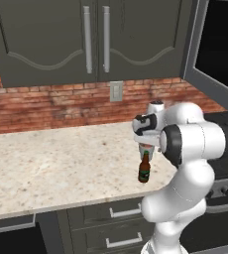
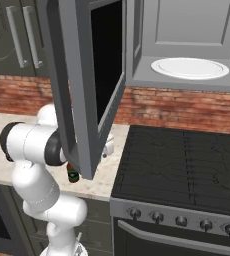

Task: Place the microwavable item in the microwave. Then, close the microwave door and press the start button.

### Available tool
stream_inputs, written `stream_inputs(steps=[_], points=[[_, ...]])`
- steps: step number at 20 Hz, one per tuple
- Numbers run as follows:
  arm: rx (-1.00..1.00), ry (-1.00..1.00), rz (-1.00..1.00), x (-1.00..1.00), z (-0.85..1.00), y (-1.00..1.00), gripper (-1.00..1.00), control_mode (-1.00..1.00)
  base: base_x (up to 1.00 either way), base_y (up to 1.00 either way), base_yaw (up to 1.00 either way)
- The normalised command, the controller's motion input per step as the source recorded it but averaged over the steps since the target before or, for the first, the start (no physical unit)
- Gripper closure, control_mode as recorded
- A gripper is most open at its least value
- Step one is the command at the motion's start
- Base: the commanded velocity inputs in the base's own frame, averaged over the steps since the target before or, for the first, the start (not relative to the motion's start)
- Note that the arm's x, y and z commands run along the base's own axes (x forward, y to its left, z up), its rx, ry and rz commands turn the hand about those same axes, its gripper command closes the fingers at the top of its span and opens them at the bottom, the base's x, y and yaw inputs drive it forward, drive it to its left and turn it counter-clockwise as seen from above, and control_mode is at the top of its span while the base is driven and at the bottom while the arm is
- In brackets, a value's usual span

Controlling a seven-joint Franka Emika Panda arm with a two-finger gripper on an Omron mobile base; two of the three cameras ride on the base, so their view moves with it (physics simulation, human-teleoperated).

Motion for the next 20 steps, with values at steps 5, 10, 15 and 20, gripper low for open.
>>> stream_inputs(steps=[5, 10, 15, 20], points=[[-0.01, 0.0, 0.0, 0.0, -0.43, 0.0, 1.0, -1.0, 0.0, 0.0, 0.0], [0.0, -0.02, 0.0, -0.03, -0.09, 0.02, 1.0, -1.0, 0.0, 0.0, 0.0], [-0.02, -0.06, -0.02, -0.03, 0.1, 0.28, 1.0, -1.0, 0.0, 0.0, 0.0], [-0.11, -0.09, -0.07, -0.26, 0.7, 0.2, 1.0, -1.0, 0.0, 0.0, 0.0]])
